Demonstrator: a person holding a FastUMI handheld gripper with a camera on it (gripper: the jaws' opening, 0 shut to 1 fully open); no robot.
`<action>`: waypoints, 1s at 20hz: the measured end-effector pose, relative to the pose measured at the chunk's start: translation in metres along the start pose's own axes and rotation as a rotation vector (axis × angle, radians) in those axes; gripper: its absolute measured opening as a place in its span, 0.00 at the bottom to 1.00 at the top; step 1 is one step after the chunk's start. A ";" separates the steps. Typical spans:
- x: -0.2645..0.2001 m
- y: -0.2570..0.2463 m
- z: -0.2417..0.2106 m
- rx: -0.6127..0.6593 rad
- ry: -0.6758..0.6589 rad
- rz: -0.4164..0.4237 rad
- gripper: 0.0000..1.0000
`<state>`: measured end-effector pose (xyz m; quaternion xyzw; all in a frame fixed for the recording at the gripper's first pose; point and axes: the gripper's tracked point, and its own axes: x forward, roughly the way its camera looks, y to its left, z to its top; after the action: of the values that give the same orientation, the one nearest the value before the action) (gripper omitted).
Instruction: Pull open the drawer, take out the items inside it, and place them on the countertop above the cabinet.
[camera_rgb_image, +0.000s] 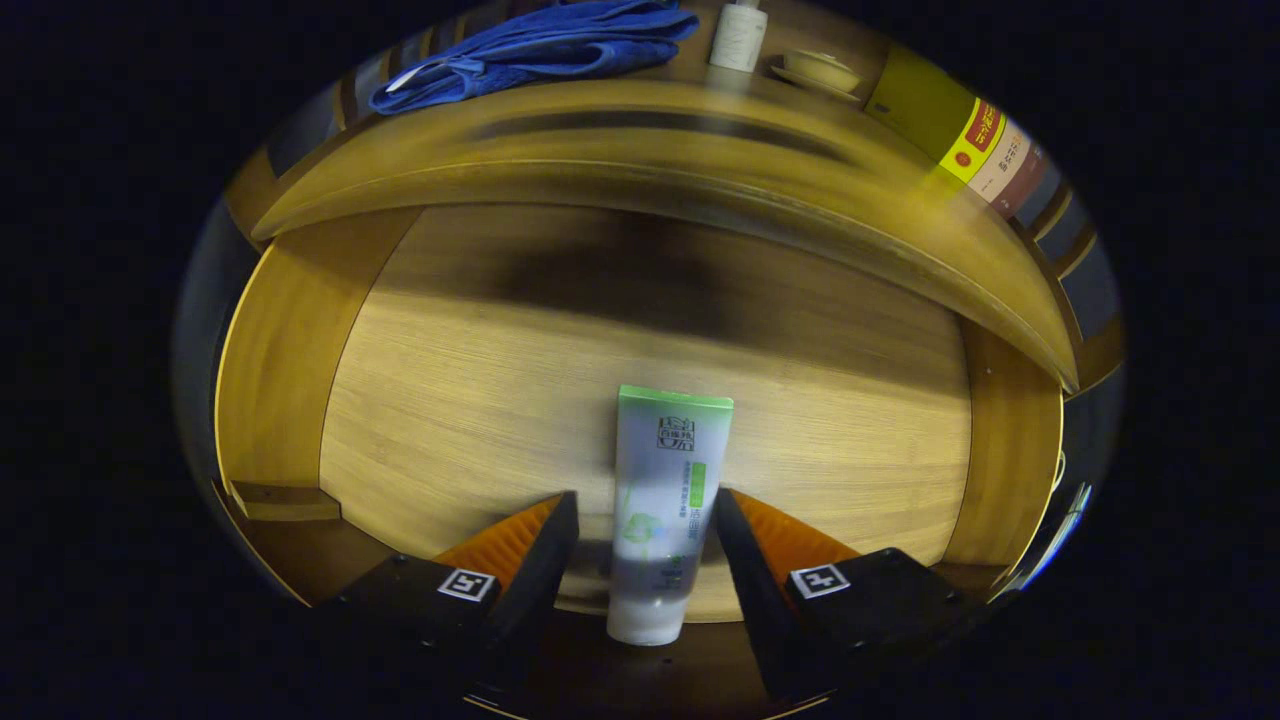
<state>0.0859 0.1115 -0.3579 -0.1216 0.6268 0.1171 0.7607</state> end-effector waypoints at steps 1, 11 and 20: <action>-0.001 0.002 0.001 0.000 0.005 0.005 0.92; -0.047 0.032 0.034 0.028 -0.017 0.027 0.49; -0.151 0.044 0.097 -0.009 -0.228 0.052 0.46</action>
<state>0.1326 0.1809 -0.1938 -0.0947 0.5388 0.1526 0.8231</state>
